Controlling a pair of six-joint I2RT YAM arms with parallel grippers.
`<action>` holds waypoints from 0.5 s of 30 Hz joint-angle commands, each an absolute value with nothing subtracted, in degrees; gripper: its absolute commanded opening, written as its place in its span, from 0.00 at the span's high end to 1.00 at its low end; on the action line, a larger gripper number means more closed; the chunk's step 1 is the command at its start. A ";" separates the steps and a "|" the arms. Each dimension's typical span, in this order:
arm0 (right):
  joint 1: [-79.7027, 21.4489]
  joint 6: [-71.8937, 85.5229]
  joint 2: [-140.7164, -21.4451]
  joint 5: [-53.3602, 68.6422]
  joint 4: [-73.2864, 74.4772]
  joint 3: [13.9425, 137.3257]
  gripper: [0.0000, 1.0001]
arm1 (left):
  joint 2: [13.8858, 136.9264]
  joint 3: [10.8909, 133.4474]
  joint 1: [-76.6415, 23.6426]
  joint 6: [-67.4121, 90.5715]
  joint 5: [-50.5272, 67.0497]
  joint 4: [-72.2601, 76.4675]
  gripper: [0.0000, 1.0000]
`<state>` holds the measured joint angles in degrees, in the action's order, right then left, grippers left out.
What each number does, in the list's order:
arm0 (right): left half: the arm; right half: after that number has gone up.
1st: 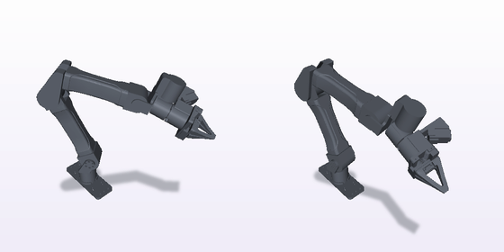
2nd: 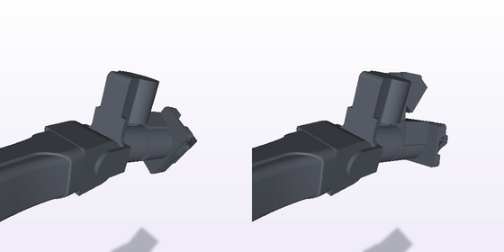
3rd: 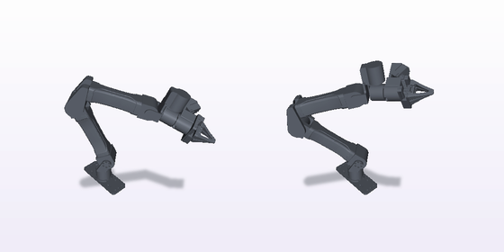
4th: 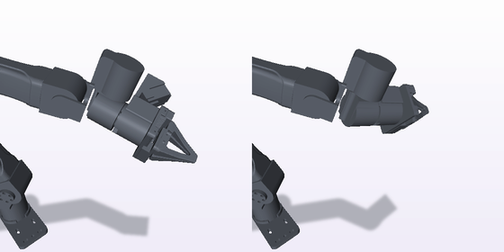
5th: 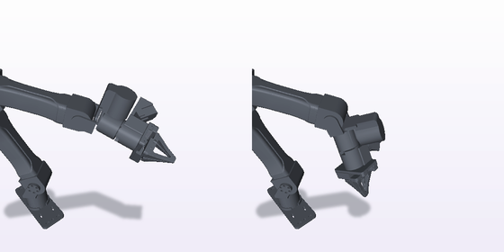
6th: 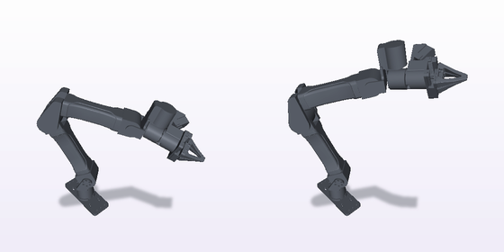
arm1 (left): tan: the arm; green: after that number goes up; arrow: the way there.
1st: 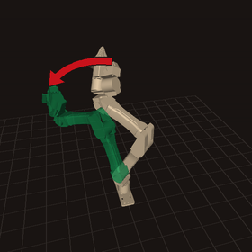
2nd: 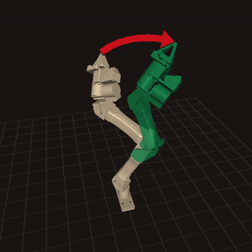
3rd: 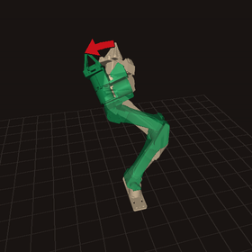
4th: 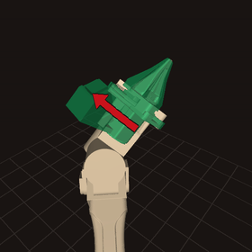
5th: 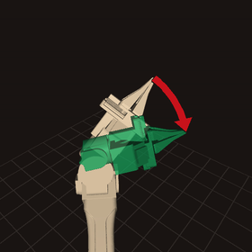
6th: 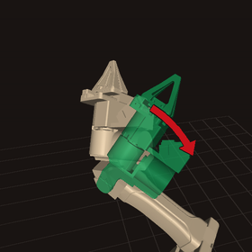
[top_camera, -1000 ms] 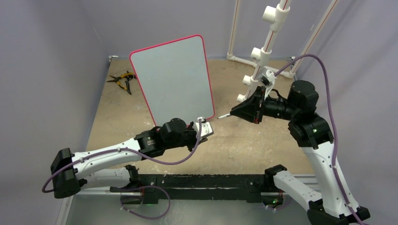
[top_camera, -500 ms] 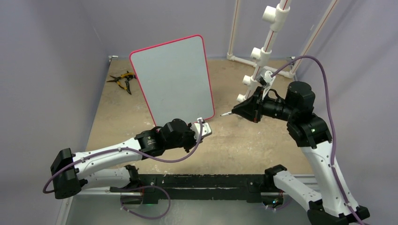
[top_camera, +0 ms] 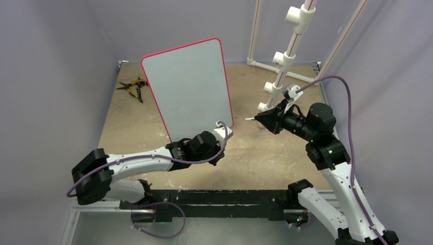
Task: Write a sentence on the whiteboard
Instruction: Place the pen cap at the center of the board.
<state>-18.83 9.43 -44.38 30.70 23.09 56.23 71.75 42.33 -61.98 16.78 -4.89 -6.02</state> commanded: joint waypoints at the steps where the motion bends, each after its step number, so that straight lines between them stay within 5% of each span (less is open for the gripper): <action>1: -18.90 11.19 -40.44 26.00 13.98 52.85 1.00 | 78.24 40.66 -61.87 26.69 -9.63 1.18 1.00; 15: -18.89 11.02 -36.66 22.83 10.53 48.69 1.00 | 94.38 45.33 -63.19 29.26 -14.43 5.34 1.00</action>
